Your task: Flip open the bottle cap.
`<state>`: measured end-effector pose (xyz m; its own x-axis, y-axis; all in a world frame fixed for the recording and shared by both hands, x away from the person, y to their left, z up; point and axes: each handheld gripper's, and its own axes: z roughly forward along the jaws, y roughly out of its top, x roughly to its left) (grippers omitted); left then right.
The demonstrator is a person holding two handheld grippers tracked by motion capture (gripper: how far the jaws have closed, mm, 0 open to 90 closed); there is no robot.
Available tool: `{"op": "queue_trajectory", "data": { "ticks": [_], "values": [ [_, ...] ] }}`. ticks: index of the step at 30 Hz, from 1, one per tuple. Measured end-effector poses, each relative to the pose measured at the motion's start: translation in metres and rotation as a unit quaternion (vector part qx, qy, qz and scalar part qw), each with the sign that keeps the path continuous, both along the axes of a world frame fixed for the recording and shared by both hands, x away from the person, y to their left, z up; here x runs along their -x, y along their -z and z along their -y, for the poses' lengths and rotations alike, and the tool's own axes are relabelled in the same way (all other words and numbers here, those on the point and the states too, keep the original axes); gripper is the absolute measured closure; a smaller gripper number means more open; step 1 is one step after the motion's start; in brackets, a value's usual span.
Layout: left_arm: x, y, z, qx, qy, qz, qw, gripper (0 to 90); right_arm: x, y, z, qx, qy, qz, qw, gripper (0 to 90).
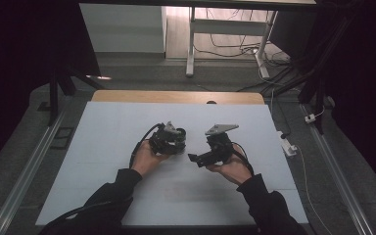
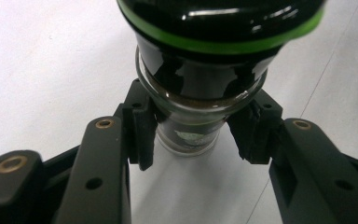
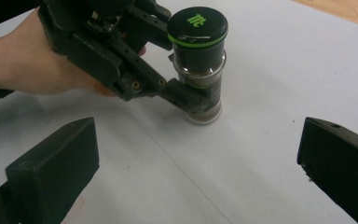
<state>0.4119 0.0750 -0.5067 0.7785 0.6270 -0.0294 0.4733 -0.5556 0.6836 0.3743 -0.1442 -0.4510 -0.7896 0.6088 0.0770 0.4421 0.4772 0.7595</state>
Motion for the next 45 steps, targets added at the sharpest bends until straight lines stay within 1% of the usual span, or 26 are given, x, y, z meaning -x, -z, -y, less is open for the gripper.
{"op": "queue_trajectory", "data": {
  "ticks": [2,4,8,9,10,11,12,13,14,16,17,18,19,20,22,23,28,30,32,34,36,38,45],
  "values": [
    [0.0,0.0,0.0,0.0,0.0,0.0,1.0,54.1,-0.002,0.001,-0.003,0.003,-0.001,0.0,1.0,0.0],
    [0.0,0.0,0.0,-0.001,0.001,0.0,1.0,54.0,-0.004,0.002,-0.006,0.009,-0.004,0.0,0.9999,3.8],
    [0.0,0.0,0.0,-0.001,0.001,0.0,1.0,54.0,-0.006,0.002,-0.01,0.013,-0.011,0.008,0.9998,17.0],
    [0.0,0.0,0.0,-0.001,0.001,0.0,1.0,54.0,-0.007,0.002,-0.01,0.01,-0.01,0.01,0.9998,21.1],
    [0.0,0.0,0.0,-0.001,0.001,0.0,1.0,54.0,-0.007,0.001,-0.011,0.008,-0.01,0.01,0.9999,28.1],
    [0.0,0.0,0.0,-0.001,0.001,0.0,1.0,54.0,-0.009,-0.001,-0.012,0.008,-0.014,0.012,0.9998,39.7],
    [0.0,0.0,0.0,-0.001,0.001,0.0,1.0,54.0,-0.009,-0.001,-0.012,0.008,-0.014,0.012,0.9998,39.7],
    [0.0,0.0,0.0,0.0,0.0,0.0,1.0,54.0,-0.011,-0.002,-0.013,0.008,-0.024,0.012,0.9996,51.3],
    [0.0,0.0,0.0,-0.001,0.001,0.0,1.0,54.0,-0.011,-0.002,-0.013,0.008,-0.024,0.012,0.9996,51.3],
    [0.0,0.0,0.0,-0.001,0.001,0.0,1.0,54.1,-0.013,-0.002,-0.016,0.004,-0.032,0.004,0.9995,60.5],
    [0.0,0.0,0.0,0.0,0.0,0.0,1.0,54.0,-0.015,-0.002,-0.02,0.001,-0.041,0.001,0.9991,69.6],
    [0.0,0.0,0.0,0.0,0.0,0.0,1.0,54.0,-0.015,-0.002,-0.02,0.001,-0.041,0.001,0.9991,69.6],
    [0.0,0.0,0.0,0.001,0.0,0.0,1.0,54.0,-0.016,-0.001,-0.023,0.003,-0.048,0.003,0.9988,79.1],
    [0.0,0.0,0.0,0.002,-0.001,0.0,1.0,54.0,-0.016,-0.001,-0.023,0.003,-0.048,0.003,0.9988,79.1],
    [0.0,0.0,0.0,-0.001,0.0,0.0,1.0,54.0,-0.017,0.0,-0.027,0.003,-0.052,0.002,0.9986,87.8],
    [0.0,0.0,0.0,-0.001,0.0,0.0,1.0,54.1,-0.018,0.0,-0.028,0.002,-0.053,0.003,0.9986,89.7],
    [0.0,0.0,0.0,-0.002,0.0,0.0,1.0,54.1,-0.021,0.003,-0.038,0.006,-0.049,-0.001,0.9988,90.0],
    [0.0,0.0,0.0,-0.003,0.0,0.0,1.0,54.0,-0.024,0.007,-0.042,0.012,-0.043,0.0,0.999,90.0],
    [0.0,0.0,0.0,-0.003,0.0,0.0,1.0,54.0,-0.026,0.009,-0.043,0.013,-0.039,-0.004,0.9991,90.0],
    [0.0,0.0,0.0,-0.001,0.0,-0.001,1.0,54.0,-0.028,0.01,-0.044,0.006,-0.042,-0.012,0.999,90.0],
    [0.0,0.0,0.0,-0.004,0.001,-0.002,1.0,54.0,-0.028,0.011,-0.045,0.007,-0.043,-0.012,0.999,90.0],
    [0.0,0.0,0.0,-0.002,-0.001,-0.001,1.0,54.0,-0.027,0.01,-0.047,0.013,-0.045,-0.005,0.9989,90.0],
    [0.0,0.0,0.0,-0.002,-0.002,-0.002,1.0,54.1,-0.025,0.009,-0.047,0.011,-0.043,-0.002,0.999,90.0]
  ]
}}
